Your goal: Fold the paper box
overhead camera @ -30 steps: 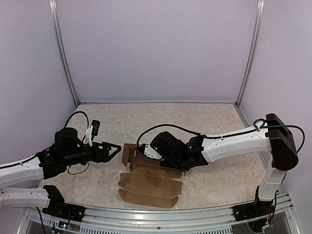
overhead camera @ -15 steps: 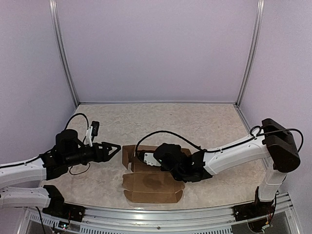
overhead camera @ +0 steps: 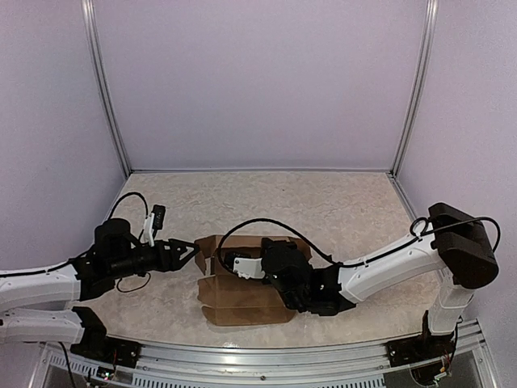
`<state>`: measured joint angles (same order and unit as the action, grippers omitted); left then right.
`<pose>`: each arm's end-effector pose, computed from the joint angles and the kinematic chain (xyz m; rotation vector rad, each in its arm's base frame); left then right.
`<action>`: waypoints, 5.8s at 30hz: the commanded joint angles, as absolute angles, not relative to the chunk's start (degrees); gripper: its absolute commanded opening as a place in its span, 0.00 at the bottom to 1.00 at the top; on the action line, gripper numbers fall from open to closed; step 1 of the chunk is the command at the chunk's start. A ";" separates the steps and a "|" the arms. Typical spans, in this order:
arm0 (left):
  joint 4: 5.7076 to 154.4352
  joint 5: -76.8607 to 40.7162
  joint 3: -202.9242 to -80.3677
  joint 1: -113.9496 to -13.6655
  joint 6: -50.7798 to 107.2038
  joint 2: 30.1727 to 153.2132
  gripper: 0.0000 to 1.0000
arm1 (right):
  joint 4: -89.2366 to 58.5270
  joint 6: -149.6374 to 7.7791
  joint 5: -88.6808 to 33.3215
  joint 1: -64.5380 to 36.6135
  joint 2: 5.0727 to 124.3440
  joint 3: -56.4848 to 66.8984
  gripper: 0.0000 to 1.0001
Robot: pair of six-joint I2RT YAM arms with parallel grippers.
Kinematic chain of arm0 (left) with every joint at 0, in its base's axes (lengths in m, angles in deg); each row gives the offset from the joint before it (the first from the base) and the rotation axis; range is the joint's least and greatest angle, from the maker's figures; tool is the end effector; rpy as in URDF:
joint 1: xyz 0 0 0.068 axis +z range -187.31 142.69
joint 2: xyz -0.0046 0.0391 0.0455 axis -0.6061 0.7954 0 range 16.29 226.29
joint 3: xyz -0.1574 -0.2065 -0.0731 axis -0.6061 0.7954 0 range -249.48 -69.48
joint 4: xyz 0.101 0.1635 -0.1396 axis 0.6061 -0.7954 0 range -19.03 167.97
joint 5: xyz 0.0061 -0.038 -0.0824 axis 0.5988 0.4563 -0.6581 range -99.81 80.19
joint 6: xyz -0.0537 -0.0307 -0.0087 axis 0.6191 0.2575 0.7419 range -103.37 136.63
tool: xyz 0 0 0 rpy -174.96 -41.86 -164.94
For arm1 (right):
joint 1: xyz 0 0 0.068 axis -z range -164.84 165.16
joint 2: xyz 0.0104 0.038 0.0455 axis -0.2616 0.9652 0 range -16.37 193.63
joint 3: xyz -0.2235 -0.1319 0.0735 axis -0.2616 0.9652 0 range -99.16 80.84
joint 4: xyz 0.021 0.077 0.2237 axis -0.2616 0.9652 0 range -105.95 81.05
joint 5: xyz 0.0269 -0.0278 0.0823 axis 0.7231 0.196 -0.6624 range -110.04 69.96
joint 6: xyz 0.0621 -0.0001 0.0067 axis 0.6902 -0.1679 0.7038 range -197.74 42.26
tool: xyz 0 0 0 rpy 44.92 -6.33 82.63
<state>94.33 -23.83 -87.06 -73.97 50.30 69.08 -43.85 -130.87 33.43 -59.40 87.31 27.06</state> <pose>0.1454 -0.1227 0.2051 0.2312 2.0228 -1.0395 0.1336 0.3404 0.1995 -1.3052 1.3013 -0.6447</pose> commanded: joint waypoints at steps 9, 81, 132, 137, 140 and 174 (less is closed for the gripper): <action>98.92 -26.07 -88.68 -72.11 50.65 72.73 0.68 | -47.22 -133.47 36.00 -60.95 91.71 26.60 0.00; 101.79 -25.79 -87.67 -74.55 53.26 87.04 0.00 | -46.17 -131.44 38.81 -62.39 98.62 23.89 0.00; 78.70 -13.61 -91.54 -75.94 51.11 79.52 0.25 | -42.85 -131.01 41.91 -63.26 99.65 21.10 0.00; 75.32 -12.11 -91.30 -75.74 50.68 79.18 0.25 | -42.59 -131.01 42.00 -63.30 99.56 21.03 0.00; 74.17 -11.44 -91.12 -75.72 50.29 78.40 0.25 | -42.60 -131.01 42.00 -63.33 99.67 21.11 0.00; 77.52 -18.58 -96.12 -79.40 44.39 84.26 0.30 | -42.67 -129.86 42.01 -63.62 99.98 21.51 0.00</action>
<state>77.08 -18.17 -94.82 -78.74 45.80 84.27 -43.17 -130.93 41.57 -62.70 98.30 22.28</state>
